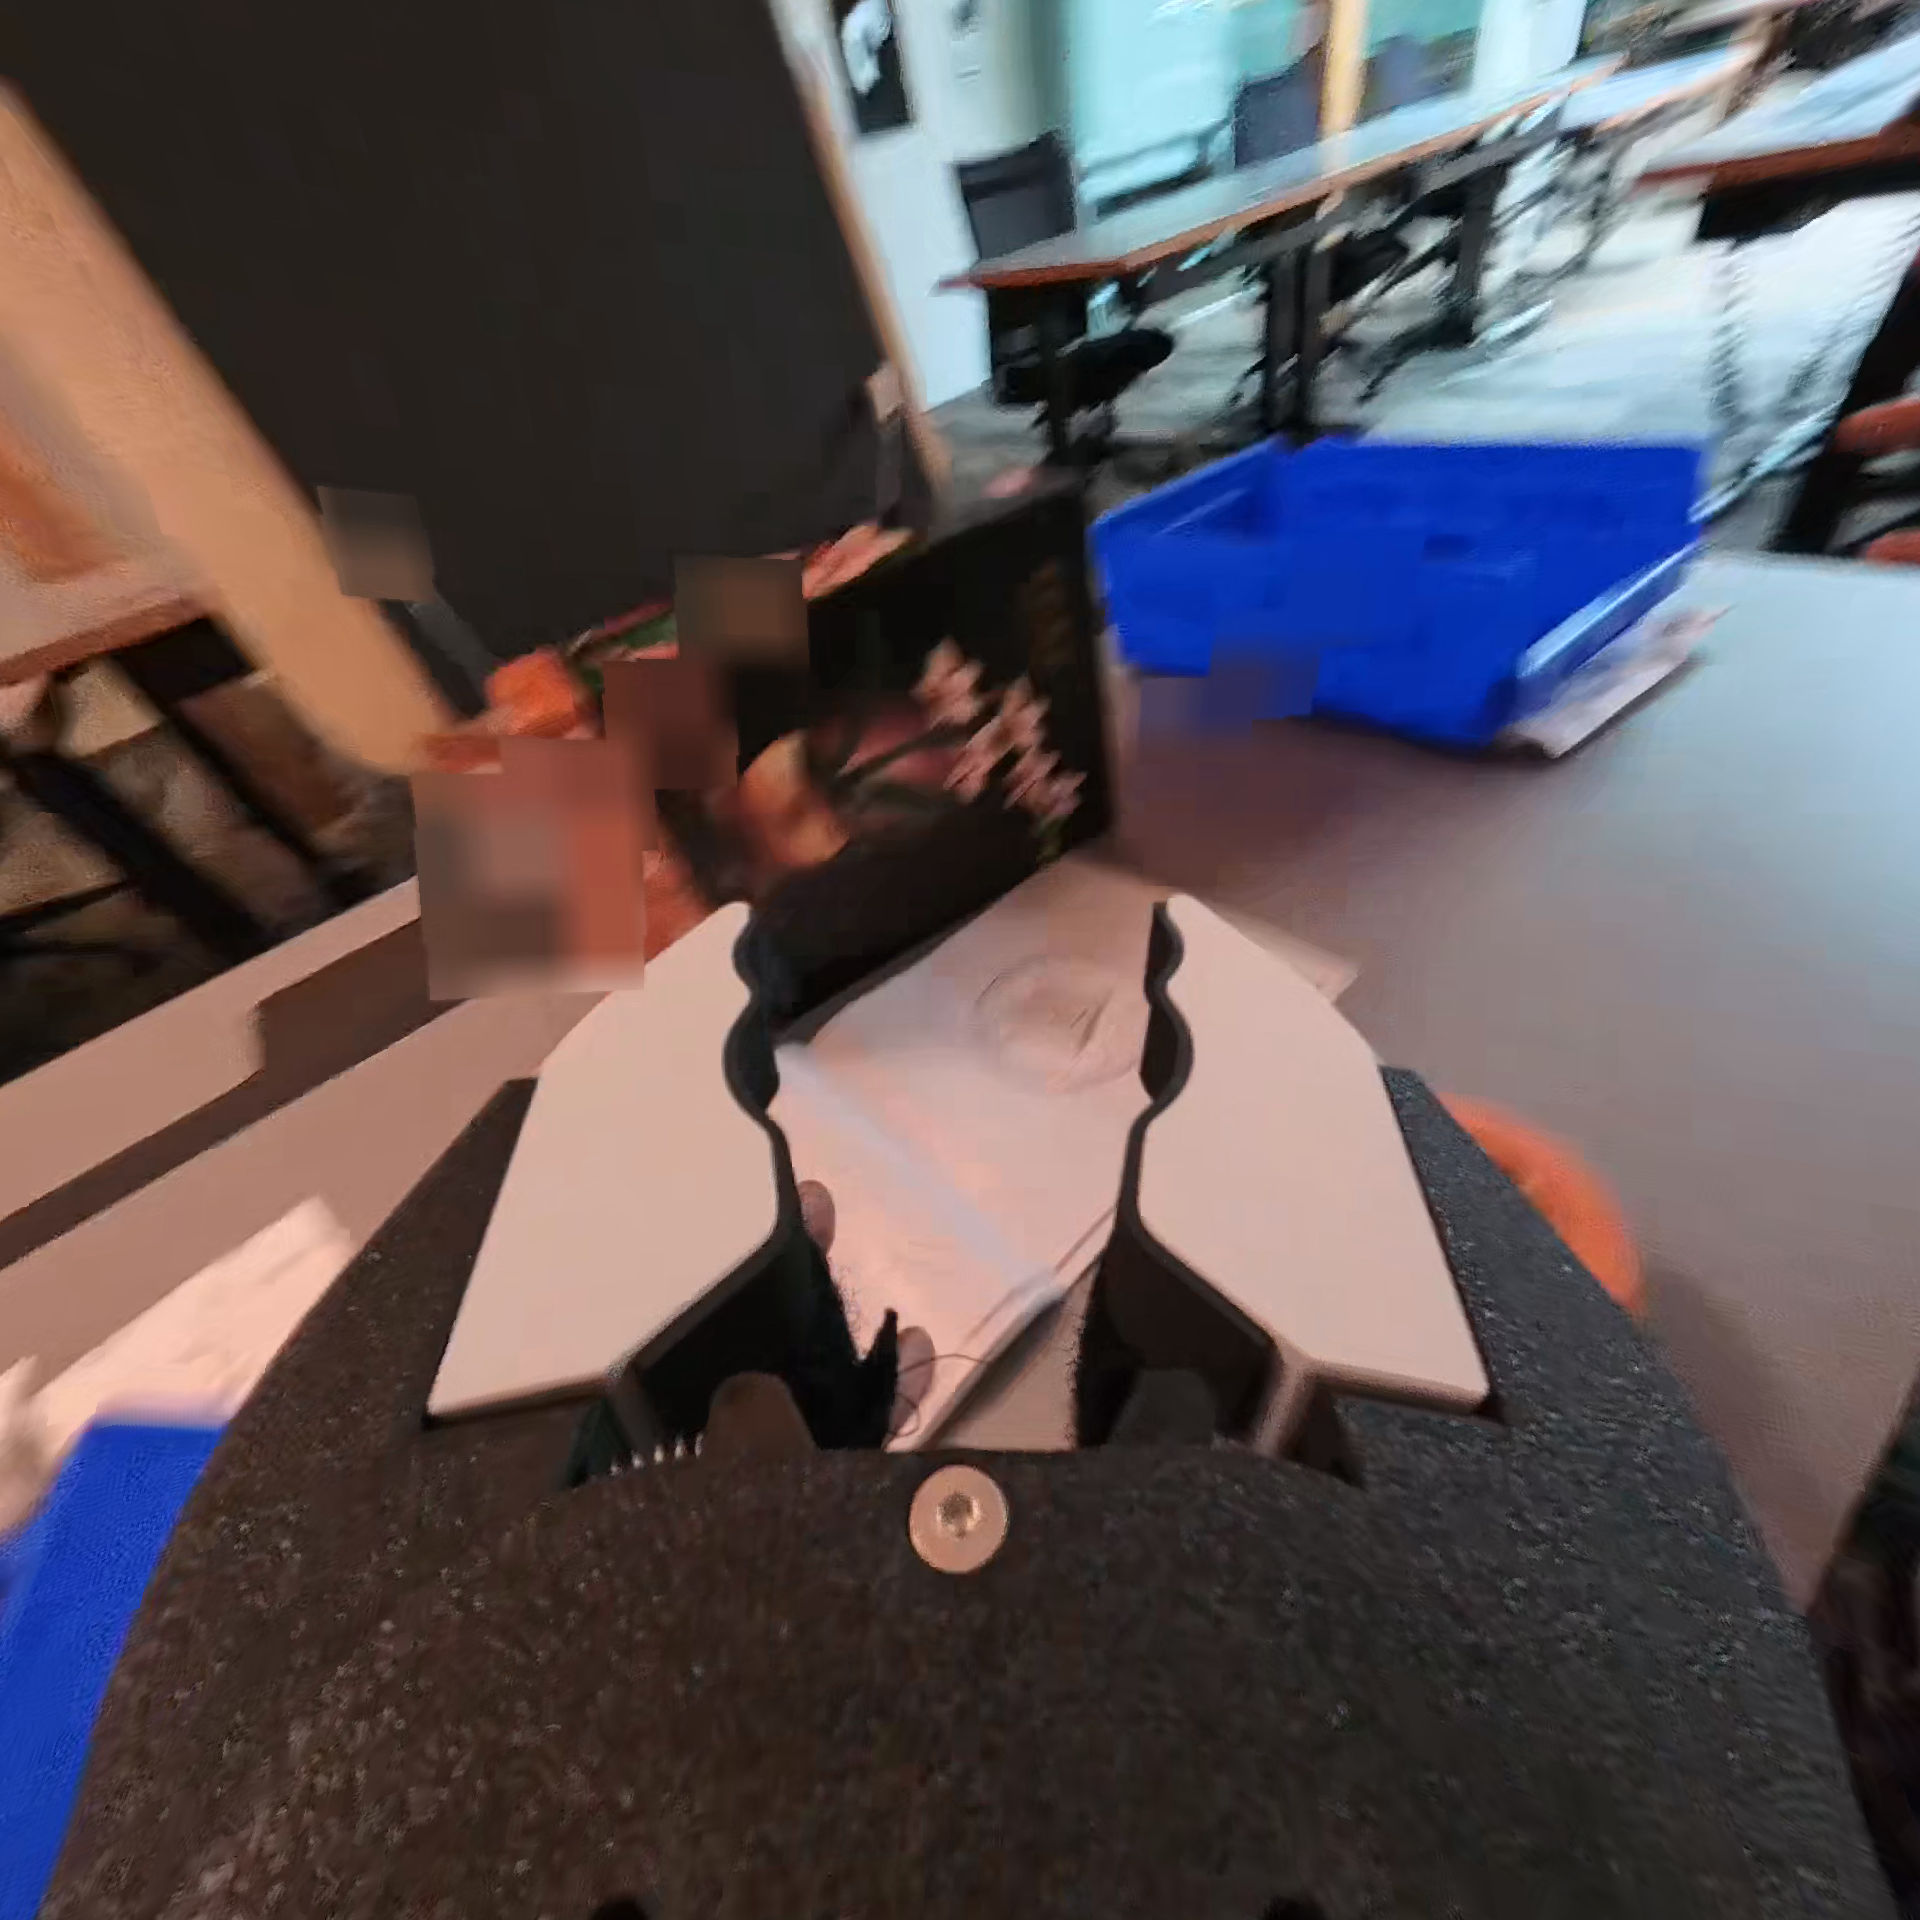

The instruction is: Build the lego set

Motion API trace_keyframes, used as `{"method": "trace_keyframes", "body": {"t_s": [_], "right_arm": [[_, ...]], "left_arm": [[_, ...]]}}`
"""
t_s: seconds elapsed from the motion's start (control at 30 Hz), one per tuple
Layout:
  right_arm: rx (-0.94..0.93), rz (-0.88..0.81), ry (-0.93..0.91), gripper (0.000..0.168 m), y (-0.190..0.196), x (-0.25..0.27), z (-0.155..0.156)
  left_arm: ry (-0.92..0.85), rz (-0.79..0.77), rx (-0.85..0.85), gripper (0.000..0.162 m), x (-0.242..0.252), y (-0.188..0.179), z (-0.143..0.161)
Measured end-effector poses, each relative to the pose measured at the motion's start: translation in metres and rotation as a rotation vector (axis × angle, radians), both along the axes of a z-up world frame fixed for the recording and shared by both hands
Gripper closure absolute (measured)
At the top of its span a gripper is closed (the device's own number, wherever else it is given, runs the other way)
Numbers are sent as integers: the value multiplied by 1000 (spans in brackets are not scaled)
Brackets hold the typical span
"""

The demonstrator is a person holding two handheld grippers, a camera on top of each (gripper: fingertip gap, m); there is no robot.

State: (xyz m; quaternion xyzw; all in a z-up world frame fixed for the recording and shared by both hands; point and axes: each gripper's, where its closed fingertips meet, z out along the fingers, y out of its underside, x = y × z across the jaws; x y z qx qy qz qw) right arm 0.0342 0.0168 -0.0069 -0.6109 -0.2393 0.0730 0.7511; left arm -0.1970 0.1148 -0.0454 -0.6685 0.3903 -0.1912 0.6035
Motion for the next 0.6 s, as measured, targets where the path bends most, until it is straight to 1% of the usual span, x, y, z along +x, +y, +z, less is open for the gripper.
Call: {"method": "trace_keyframes", "body": {"t_s": [0.03, 0.07, 0.1, 0.13, 0.17, 0.2, 0.23, 0.27, 0.33, 0.37, 0.4, 0.43, 0.5, 0.57, 0.6], "right_arm": [[-47, 67, -5, 47, 2, -22, -10], [-96, 138, -36, 39, 3, -43, -24], [-143, 191, -90, 38, 6, -59, -39], [-181, 229, -165, 40, 10, -71, -55], [-216, 245, -243, 46, 16, -77, -71], [-238, 233, -311, 65, 28, -76, -85], [-262, 207, -361, 86, 42, -73, -99], [-313, 182, -396, 97, 57, -69, -115], [-476, 135, -435, 144, 86, -56, -152], [-567, 124, -434, 154, 98, -52, -168], [-642, 150, -431, 164, 108, -54, -183], [-685, 157, -419, 165, 119, -57, -192], [-715, 145, -407, 166, 138, -66, -205], [-771, 129, -466, 167, 146, -69, -224], [-807, 113, -502, 168, 145, -66, -234]], "left_arm": [[40, 51, -22, 91, -25, 5, -14], [71, 71, -71, 85, -44, 5, -31], [84, 55, -142, 80, -55, 1, -48], [83, 24, -211, 80, -61, -4, -65], [90, 1, -260, 80, -65, -8, -80], [127, -1, -284, 82, -70, -7, -96], [188, 32, -285, 89, -78, -1, -112], [258, 83, -274, 92, -87, 9, -126], [366, 169, -243, 104, -99, 30, -143], [374, 194, -229, 110, -101, 40, -148], [363, 208, -232, 121, -100, 49, -151], [353, 222, -243, 133, -100, 57, -155], [365, 263, -255, 149, -103, 74, -162], [442, 291, -314, 154, -110, 84, -178], [484, 281, -341, 156, -111, 84, -186]]}}
